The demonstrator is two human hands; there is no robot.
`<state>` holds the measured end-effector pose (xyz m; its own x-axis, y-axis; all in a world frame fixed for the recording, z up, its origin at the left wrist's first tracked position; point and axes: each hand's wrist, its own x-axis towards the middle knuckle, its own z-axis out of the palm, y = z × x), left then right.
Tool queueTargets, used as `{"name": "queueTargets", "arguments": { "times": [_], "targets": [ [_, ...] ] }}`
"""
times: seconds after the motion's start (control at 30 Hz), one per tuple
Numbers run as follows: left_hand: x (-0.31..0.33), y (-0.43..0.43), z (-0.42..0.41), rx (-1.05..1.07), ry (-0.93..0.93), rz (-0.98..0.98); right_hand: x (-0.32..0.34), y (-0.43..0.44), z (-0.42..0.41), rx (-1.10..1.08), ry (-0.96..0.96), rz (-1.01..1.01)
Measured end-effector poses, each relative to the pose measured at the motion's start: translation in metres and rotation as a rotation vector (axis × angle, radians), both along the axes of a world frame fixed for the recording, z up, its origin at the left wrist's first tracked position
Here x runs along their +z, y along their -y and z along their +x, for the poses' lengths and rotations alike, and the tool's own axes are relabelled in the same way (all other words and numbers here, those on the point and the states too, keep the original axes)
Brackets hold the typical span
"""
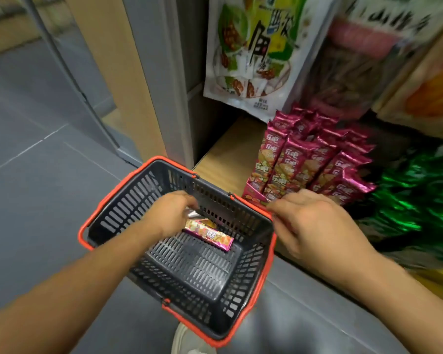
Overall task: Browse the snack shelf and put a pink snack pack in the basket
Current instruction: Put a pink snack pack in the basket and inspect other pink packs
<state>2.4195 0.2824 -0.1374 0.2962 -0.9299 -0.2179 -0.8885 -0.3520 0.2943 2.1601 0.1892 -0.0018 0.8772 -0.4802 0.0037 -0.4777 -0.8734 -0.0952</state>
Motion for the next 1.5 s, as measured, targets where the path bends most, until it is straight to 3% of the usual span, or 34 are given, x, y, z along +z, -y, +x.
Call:
{"name": "queueTargets", "arguments": {
  "times": [0.13, 0.3, 0.43, 0.63, 0.8, 0.93, 1.13, 1.27, 1.33, 1.4, 1.47, 1.5],
  "targets": [
    [0.079, 0.009, -0.033, -0.146, -0.032, -0.299, 0.050, 0.023, -0.013, -0.129, 0.070, -0.149],
    [0.156, 0.049, -0.084, -0.338, -0.083, -0.512, 0.083, 0.071, -0.047, -0.371, 0.124, -0.135],
    [0.175, 0.087, -0.132, -0.482, -0.037, -0.460, 0.076, 0.101, -0.045, -0.532, 0.060, 0.054],
    [0.162, 0.107, -0.167, -0.547, 0.186, -0.245, 0.049, 0.110, -0.024, -0.537, -0.159, 0.069],
    [0.164, 0.100, -0.171, -0.426, 0.003, -0.298, 0.050, 0.094, -0.024, -0.541, -0.084, -0.057],
    [0.166, 0.096, -0.177, -0.289, -0.119, -0.254, 0.080, 0.068, -0.042, -0.415, 0.148, -0.182],
    [0.177, 0.081, -0.184, -0.169, -0.250, -0.164, 0.133, 0.016, -0.084, -0.137, 0.338, -0.278],
    [0.205, 0.060, -0.188, -0.009, -0.307, -0.242, 0.153, -0.014, -0.112, 0.002, 0.567, -0.357],
    [0.226, 0.046, -0.191, 0.101, -0.406, -0.369, 0.157, -0.025, -0.120, 0.007, 0.677, -0.288],
    [0.253, 0.030, -0.197, 0.177, -0.758, -0.486, 0.159, -0.033, -0.124, -0.065, 0.787, -0.087],
    [0.279, 0.012, -0.203, 0.113, -1.034, -0.484, 0.162, -0.038, -0.126, -0.175, 0.830, 0.181],
    [0.288, 0.005, -0.206, 0.040, -1.071, -0.451, 0.162, -0.037, -0.126, -0.221, 0.836, 0.309]
  ]
}}
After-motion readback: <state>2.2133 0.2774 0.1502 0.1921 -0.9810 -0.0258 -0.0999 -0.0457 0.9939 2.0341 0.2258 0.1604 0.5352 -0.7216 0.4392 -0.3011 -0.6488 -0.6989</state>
